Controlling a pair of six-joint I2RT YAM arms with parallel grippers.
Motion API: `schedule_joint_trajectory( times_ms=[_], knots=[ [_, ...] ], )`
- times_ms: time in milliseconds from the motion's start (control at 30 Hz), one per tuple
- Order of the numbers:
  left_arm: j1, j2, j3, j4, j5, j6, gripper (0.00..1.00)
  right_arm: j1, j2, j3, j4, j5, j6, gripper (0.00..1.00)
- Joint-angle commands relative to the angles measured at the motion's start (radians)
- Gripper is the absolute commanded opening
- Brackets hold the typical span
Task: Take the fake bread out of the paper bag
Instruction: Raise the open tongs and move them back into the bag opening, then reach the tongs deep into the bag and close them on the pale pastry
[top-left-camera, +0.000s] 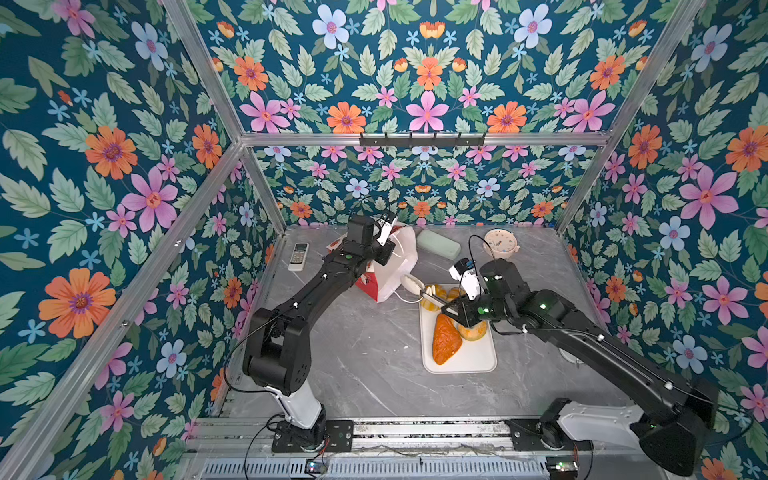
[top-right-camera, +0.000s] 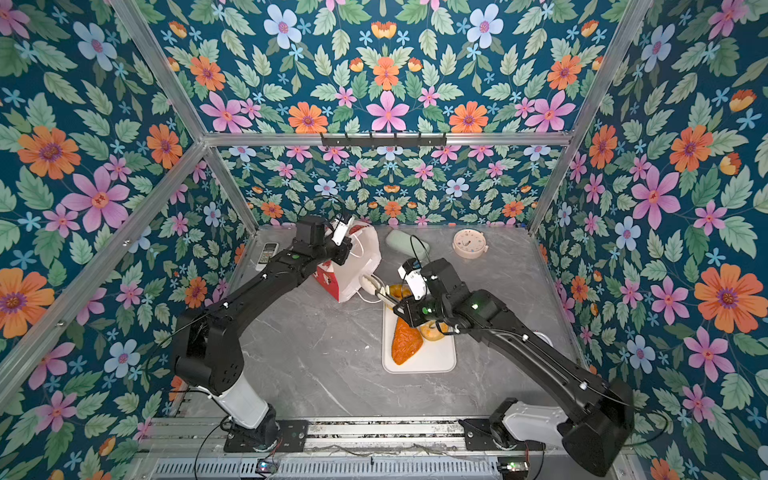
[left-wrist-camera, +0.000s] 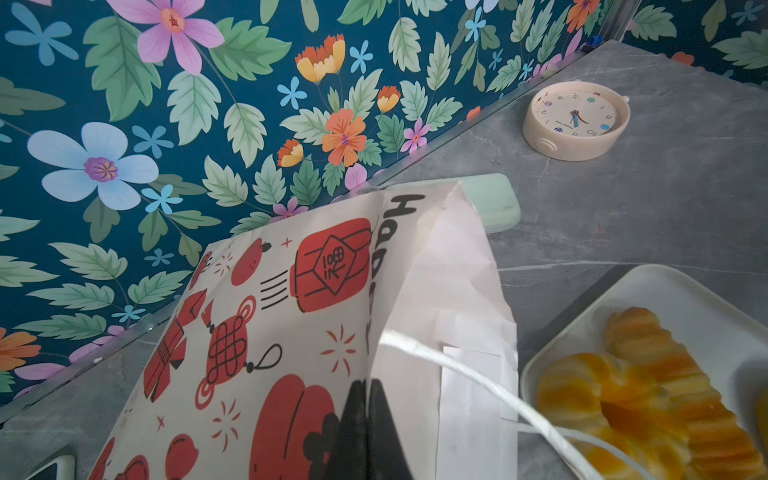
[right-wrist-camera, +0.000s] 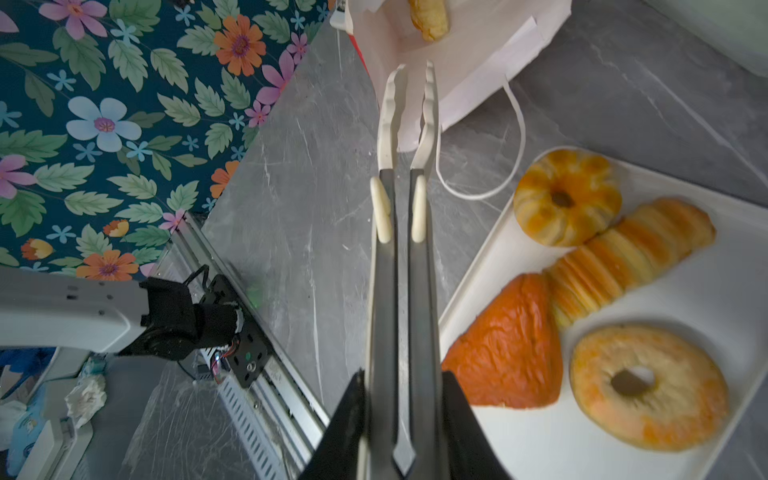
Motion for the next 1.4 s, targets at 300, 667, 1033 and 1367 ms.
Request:
schedule_joint_trajectory(
  times_ms=[300,667,1033,1367],
  knots=[
    [0.000,-0.041,-0.012,-0.009,0.000,0.028,0.00,0.002,0.405,0.261,0.185,0.016,-0.065,0.14],
    [0.001,-0.074,-0.018,-0.008,0.008,0.031,0.00,0.003,0.536,0.317,0.249,0.023,0.014,0.16],
    [0.002,-0.068,-0.012,-0.012,0.047,0.025,0.00,0.014,0.638,0.352,0.345,-0.041,0.111,0.23],
    [0.002,-0.080,-0.018,-0.022,0.057,0.030,0.00,0.020,0.690,0.415,0.318,0.026,0.100,0.35]
  ],
)
